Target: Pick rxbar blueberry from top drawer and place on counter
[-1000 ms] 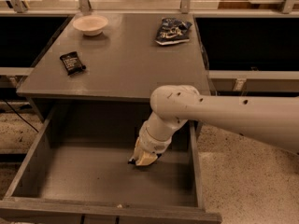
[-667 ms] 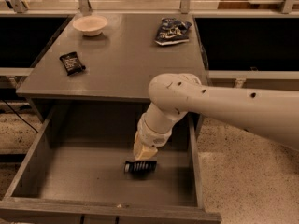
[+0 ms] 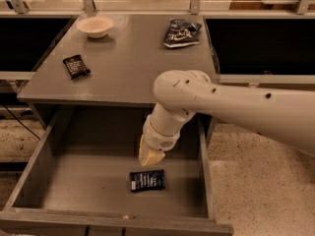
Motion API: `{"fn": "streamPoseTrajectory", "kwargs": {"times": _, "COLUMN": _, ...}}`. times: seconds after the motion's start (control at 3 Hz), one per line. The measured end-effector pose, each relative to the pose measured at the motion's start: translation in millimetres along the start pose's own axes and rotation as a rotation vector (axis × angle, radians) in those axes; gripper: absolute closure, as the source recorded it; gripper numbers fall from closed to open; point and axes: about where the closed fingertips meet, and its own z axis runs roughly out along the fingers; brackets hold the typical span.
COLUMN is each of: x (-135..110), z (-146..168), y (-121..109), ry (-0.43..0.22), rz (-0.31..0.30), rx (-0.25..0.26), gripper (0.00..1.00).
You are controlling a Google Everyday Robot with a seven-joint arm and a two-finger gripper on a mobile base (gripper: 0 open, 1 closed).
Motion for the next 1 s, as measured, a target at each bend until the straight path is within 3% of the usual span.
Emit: {"fn": "streamPoseTrajectory", "kwargs": {"times": 1.0, "x": 0.0, "z": 0.0, "y": 0.0, "ry": 0.000, "rz": 0.000, "rx": 0.000, "gripper": 0.19}}
